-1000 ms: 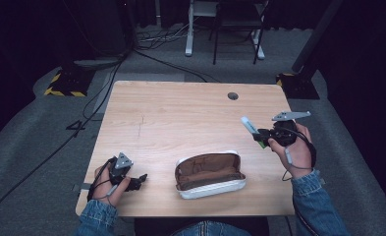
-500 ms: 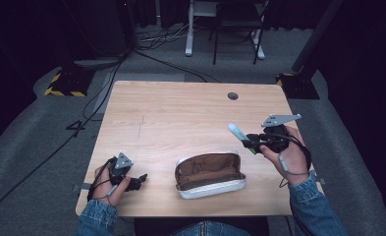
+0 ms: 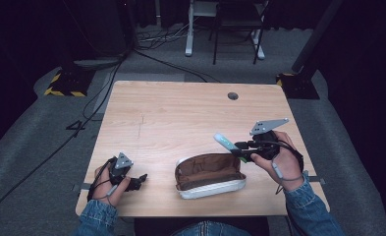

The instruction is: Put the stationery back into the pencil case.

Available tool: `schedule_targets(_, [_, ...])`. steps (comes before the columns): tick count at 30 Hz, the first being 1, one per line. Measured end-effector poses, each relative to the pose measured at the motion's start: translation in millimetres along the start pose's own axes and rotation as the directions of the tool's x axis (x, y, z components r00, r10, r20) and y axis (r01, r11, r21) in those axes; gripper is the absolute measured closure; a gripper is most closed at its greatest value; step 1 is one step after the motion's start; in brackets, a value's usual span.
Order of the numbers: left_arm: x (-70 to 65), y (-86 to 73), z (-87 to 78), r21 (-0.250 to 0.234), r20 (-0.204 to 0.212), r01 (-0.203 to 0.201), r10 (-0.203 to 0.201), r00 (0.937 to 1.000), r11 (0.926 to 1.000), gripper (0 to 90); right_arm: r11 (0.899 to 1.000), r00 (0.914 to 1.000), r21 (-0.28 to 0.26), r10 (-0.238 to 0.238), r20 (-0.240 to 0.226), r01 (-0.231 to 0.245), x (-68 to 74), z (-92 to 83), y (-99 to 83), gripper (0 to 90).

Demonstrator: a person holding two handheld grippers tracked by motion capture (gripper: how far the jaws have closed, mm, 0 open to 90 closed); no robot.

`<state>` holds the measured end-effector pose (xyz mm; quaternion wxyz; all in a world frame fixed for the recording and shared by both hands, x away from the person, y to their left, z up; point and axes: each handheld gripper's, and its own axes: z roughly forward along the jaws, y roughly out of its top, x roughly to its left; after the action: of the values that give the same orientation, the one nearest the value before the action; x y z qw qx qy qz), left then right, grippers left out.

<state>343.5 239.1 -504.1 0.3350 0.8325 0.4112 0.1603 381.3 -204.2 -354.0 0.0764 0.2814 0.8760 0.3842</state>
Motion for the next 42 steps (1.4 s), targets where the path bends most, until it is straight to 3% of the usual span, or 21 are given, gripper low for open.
schedule_targets(7, [-0.1,0.0,0.0,0.000,0.001,0.002,-0.002,1.0000,1.0000,14.6,0.999,0.9981,0.018,-0.032,-0.053,0.033,11.4,6.9,2.5,67.0])
schedule_targets(11, [0.0,0.0,0.0,0.000,0.000,0.000,0.000,1.0000,1.0000,14.6,0.998,0.9928,0.030,-0.055,-0.106,0.059,17.3,12.3,3.3,67.1])
schedule_targets(20, [-0.3,0.3,0.4,0.001,0.004,0.003,-0.003,1.0000,1.0000,14.4,0.991,0.9815,0.071,-0.102,-0.161,0.115,26.8,25.9,3.3,67.0])
schedule_targets(29, [-0.3,0.4,0.3,0.004,0.007,0.002,-0.002,1.0000,1.0000,14.5,0.973,0.9667,0.116,-0.177,-0.185,0.200,32.0,37.2,2.6,67.0])
schedule_targets(31, [-0.3,0.4,0.3,0.004,0.007,0.002,-0.002,1.0000,1.0000,14.5,0.964,0.9609,0.138,-0.200,-0.192,0.228,33.6,41.8,1.9,67.0])
schedule_targets(33, [-0.3,0.4,0.3,0.004,0.007,0.002,-0.002,1.0000,1.0000,14.5,0.962,0.9596,0.144,-0.203,-0.195,0.233,34.1,43.1,1.6,67.0])
schedule_targets(35, [-0.3,0.4,0.3,0.004,0.007,0.002,-0.002,1.0000,1.0000,14.5,0.954,0.9517,0.166,-0.212,-0.222,0.251,34.9,48.1,0.3,67.0])
schedule_targets(42, [-0.3,0.4,0.3,0.004,0.007,0.002,-0.002,1.0000,1.0000,14.5,0.948,0.9496,0.196,-0.204,-0.238,0.252,35.2,55.8,-1.9,67.0])
